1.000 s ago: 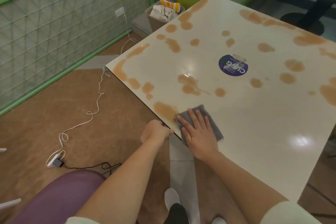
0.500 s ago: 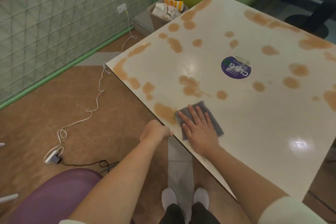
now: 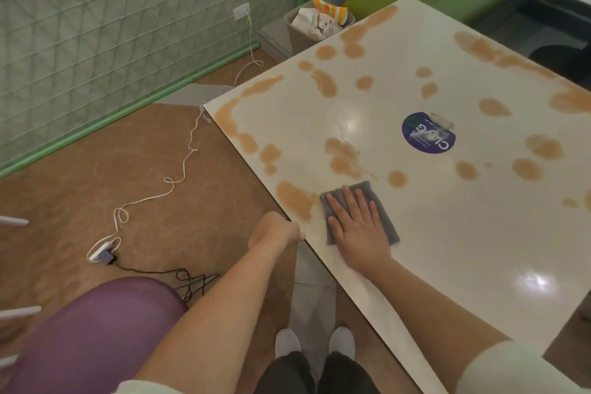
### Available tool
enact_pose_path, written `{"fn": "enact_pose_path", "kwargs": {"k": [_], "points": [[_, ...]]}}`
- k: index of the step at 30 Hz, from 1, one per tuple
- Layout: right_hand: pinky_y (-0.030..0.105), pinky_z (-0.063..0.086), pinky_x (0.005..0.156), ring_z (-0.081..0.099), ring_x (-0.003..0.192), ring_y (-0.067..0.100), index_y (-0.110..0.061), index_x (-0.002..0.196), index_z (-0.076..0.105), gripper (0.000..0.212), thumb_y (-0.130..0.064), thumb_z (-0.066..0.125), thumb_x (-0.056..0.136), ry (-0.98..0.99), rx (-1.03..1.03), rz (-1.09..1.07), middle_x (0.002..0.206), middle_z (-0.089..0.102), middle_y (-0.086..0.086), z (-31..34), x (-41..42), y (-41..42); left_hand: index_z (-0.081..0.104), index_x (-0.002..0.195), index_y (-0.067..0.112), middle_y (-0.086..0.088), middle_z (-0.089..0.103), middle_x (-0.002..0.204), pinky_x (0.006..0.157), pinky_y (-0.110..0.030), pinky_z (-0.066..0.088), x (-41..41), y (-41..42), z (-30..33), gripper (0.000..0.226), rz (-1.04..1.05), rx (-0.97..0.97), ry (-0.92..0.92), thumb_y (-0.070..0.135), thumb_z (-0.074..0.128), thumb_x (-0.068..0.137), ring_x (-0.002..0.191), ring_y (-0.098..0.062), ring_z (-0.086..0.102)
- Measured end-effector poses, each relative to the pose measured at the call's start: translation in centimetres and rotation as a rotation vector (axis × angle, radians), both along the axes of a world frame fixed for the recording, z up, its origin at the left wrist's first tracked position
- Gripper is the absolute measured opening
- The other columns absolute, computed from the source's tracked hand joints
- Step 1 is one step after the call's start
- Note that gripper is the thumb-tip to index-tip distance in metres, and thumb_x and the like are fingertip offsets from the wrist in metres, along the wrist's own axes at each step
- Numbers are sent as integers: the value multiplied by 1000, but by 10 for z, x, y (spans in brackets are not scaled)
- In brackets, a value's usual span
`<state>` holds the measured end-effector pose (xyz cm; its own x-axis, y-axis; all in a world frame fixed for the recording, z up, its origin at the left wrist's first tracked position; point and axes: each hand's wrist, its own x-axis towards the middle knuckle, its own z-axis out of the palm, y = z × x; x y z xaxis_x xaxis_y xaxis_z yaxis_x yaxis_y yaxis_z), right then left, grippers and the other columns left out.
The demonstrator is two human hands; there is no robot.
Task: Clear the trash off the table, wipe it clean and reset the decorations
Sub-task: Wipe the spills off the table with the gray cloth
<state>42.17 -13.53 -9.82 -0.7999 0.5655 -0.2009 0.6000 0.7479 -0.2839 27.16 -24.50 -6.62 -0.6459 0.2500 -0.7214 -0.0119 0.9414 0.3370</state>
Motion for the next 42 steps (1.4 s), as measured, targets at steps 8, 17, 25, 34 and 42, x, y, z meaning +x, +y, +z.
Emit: {"fn": "enact_pose_path", "kwargs": {"k": [8, 17, 25, 34, 42], "points": [[41, -7, 120, -14, 150, 17, -40, 155, 9, 52, -47, 10, 103, 43, 42, -47, 164, -4, -5, -3, 22, -41, 69, 97, 21, 2, 71, 98, 84, -30, 50, -2, -4, -4, 30, 17, 20, -4, 35, 81, 72, 95, -19, 66], [39, -6, 121, -10, 150, 15, -36, 155, 10, 56, -47, 6, 100, 64, 59, -192, 164, 1, -5, -2, -14, -22, 63, 117, 16, -1, 73, 94, 91, -38, 54, -70, -8, -1, 50, 50, 161, -55, 38, 81, 76, 89, -19, 71], [43, -9, 120, -12, 150, 22, -40, 155, 9, 52, -48, 12, 103, 86, 47, -306, 164, -1, -2, -4, -84, -66, 55, 80, 13, 1, 59, 66, 83, -44, 58, -114, 12, 10, 21, 120, 241, 49, 21, 74, 83, 86, -29, 72], [45, 2, 120, 6, 151, 24, -33, 155, 17, 54, -43, 11, 102, 38, 148, -486, 163, 14, 3, -7, -71, -53, 66, 78, 12, -4, 71, 72, 62, -26, 46, -125, 12, 8, 21, -40, 140, 77, 33, 70, 77, 59, -22, 62], [38, -10, 120, -5, 151, 18, -35, 155, 13, 60, -45, 1, 97, 38, 73, -353, 164, 3, -4, -7, -123, -30, 66, 79, 14, -4, 73, 81, 61, -25, 45, -133, 11, 5, 20, -93, 141, 29, 34, 72, 78, 77, -25, 71]]}}
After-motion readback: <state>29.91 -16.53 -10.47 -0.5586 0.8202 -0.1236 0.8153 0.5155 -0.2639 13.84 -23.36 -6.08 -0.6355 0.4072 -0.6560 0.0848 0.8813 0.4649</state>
